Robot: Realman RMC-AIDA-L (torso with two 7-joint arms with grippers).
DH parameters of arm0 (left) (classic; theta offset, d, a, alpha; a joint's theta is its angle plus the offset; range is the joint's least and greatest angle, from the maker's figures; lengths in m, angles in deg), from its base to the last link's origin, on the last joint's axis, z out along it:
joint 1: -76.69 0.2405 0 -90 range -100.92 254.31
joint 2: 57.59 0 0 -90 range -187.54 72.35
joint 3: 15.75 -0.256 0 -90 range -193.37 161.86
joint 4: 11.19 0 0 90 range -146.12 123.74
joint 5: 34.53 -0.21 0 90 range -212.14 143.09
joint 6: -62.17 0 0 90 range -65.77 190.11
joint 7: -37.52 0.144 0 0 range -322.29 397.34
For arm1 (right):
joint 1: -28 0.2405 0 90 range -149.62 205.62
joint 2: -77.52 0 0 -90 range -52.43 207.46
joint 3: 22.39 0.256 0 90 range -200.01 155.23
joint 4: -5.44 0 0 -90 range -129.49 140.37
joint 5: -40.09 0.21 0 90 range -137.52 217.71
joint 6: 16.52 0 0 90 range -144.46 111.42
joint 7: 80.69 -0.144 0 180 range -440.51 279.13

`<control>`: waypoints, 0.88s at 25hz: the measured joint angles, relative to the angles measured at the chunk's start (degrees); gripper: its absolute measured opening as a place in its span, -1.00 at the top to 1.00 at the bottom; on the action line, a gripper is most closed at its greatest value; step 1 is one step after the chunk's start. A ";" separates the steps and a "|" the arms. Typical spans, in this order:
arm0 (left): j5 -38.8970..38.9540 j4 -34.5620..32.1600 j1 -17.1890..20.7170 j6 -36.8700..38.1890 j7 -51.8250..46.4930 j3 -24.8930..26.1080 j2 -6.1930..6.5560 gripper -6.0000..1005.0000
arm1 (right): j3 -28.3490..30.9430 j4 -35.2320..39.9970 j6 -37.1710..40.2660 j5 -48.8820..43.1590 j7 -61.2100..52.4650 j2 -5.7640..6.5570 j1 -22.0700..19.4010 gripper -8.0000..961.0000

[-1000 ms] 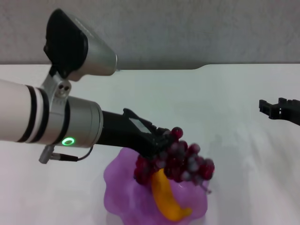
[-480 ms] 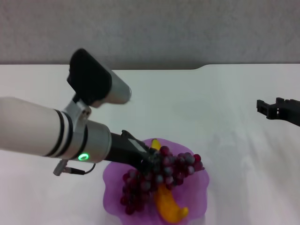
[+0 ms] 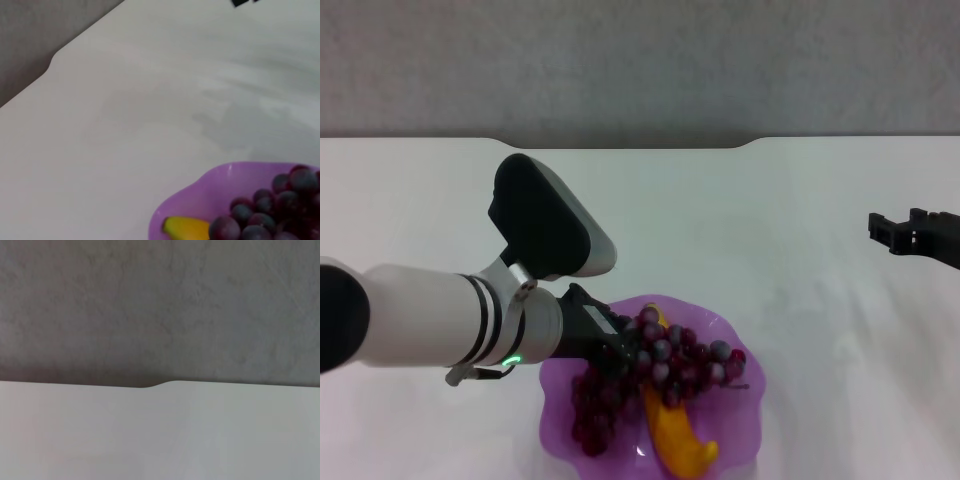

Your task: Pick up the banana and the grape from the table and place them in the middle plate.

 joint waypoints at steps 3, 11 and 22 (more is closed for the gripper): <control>-0.64 -0.99 -0.01 1.83 0.04 -0.69 0.00 0.70 | 0.00 0.00 0.00 0.00 0.02 0.00 0.00 -0.16; -1.14 0.55 1.58 3.15 0.19 -1.03 0.09 0.50 | 0.00 -0.28 0.00 0.00 0.07 0.00 0.00 -0.16; -3.60 7.77 4.18 -1.03 -0.26 0.01 0.26 0.10 | 0.00 -0.32 -0.16 0.00 0.14 0.00 0.00 -0.16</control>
